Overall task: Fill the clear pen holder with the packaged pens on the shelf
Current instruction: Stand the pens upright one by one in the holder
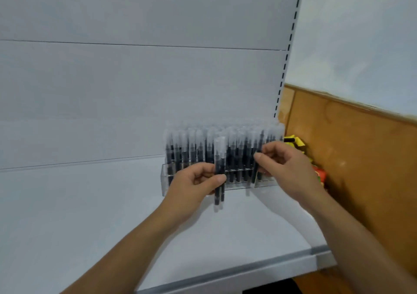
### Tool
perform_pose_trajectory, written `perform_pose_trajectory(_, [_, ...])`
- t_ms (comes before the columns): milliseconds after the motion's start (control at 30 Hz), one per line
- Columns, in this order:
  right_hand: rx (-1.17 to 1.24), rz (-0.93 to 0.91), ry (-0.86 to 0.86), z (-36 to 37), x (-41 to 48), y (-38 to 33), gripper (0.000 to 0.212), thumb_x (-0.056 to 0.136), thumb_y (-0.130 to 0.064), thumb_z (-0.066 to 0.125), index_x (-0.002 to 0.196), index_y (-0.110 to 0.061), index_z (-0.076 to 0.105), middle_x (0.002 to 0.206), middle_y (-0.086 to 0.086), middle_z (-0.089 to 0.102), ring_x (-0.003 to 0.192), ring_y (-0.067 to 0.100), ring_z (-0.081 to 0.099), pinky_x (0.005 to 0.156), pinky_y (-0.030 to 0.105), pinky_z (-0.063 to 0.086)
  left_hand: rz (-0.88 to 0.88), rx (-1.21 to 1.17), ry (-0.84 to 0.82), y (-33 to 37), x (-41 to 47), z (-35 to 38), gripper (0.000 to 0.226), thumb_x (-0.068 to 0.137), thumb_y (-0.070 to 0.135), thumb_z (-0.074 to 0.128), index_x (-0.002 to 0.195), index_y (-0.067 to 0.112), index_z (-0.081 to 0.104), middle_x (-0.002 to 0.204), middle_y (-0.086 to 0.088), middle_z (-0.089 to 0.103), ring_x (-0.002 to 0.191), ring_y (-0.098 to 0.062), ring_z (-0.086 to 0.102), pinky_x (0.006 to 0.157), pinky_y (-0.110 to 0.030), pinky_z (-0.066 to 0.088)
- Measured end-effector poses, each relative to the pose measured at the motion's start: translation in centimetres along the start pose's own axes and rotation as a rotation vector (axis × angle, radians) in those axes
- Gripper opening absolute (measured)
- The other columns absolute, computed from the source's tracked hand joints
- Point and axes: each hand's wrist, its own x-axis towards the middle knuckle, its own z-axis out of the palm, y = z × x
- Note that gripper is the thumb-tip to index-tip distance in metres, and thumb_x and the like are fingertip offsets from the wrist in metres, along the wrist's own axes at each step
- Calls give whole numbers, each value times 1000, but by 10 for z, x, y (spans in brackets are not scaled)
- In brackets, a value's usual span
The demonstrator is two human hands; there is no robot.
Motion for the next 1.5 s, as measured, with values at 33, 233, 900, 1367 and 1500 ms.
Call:
perform_pose_trajectory(33, [-6, -2, 24, -9, 4, 3, 6, 87, -19, 71, 85, -22, 66, 77, 5, 68, 75, 25, 68, 74, 47, 59, 3, -8, -16, 0, 4, 10, 4, 85, 14, 71, 87, 17, 69, 72, 4, 68, 74, -9, 64, 73, -19, 55])
perform_pose_trajectory(233, [-55, -47, 155, -43, 28, 14, 8, 88, -18, 71, 93, -21, 65, 81, -3, 68, 70, 12, 64, 56, 12, 47, 18, -100, -68, 5, 26, 66, 16, 86, 10, 70, 101, 5, 68, 91, -16, 70, 80, -14, 66, 73, -22, 57])
perform_pose_trajectory(900, [-382, 53, -39, -30, 35, 44, 12, 85, -31, 75, 87, -25, 65, 84, -7, 67, 73, 8, 59, 66, 29, 49, -48, -248, -54, -34, 37, 81, 11, 80, 14, 76, 90, 17, 72, 80, -6, 64, 75, -18, 56, 71, -35, 49])
perform_pose_trajectory(1367, [8, -18, -129, -31, -2, 30, 6, 84, -22, 74, 90, -24, 73, 71, -14, 66, 61, 5, 53, 54, 15, 45, 6, -211, -129, -27, 30, 83, 12, 85, 7, 69, 93, 15, 72, 82, -6, 69, 77, -17, 60, 67, -24, 50])
perform_pose_trajectory(1500, [140, -61, 135, -49, 13, 21, 6, 87, -18, 71, 87, -23, 70, 67, -11, 64, 55, 1, 53, 51, 15, 44, -32, -241, -117, -25, 29, 83, 12, 84, 7, 69, 89, 17, 74, 88, -13, 66, 83, -24, 60, 88, -42, 56])
